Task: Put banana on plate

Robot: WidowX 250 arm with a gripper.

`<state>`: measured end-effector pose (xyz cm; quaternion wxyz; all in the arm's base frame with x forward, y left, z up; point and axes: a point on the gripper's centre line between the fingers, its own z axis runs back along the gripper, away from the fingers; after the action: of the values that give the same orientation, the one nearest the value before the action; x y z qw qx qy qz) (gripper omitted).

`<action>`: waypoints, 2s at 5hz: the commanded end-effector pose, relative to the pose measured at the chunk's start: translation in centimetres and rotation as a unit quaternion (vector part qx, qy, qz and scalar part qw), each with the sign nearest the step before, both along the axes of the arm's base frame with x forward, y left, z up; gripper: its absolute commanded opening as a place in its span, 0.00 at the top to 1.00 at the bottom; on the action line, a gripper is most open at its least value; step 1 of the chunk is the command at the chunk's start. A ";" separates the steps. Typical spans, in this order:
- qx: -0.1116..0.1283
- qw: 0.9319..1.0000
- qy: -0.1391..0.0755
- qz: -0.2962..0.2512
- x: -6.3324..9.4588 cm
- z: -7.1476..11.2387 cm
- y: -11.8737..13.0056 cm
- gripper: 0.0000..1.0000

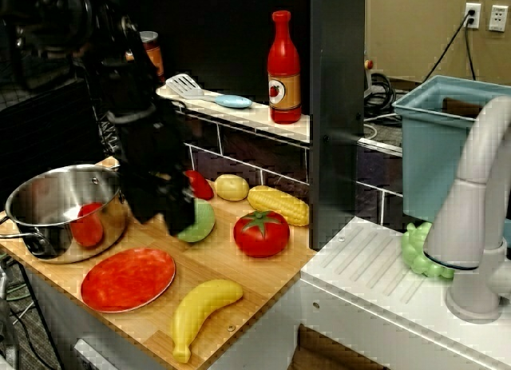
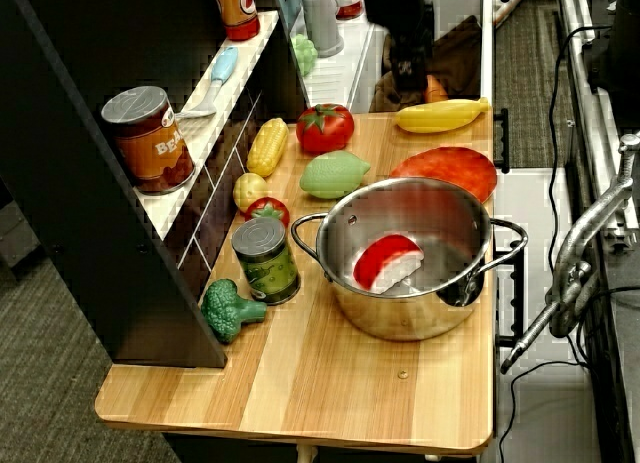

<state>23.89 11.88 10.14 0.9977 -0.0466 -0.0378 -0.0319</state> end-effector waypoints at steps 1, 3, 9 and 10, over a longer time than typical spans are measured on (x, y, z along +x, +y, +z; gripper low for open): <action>0.058 0.996 -0.025 -0.058 -3.2 -1.6 -5.6 0.00; 0.044 0.997 0.016 -0.063 -3.7 -2.4 -6.5 0.00; 0.035 0.997 0.064 -0.036 -1.9 -3.7 -3.3 0.00; 0.039 0.997 0.058 -0.033 -2.3 -4.5 -2.9 0.00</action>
<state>21.77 8.62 5.24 0.9976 -0.0174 0.0308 -0.0603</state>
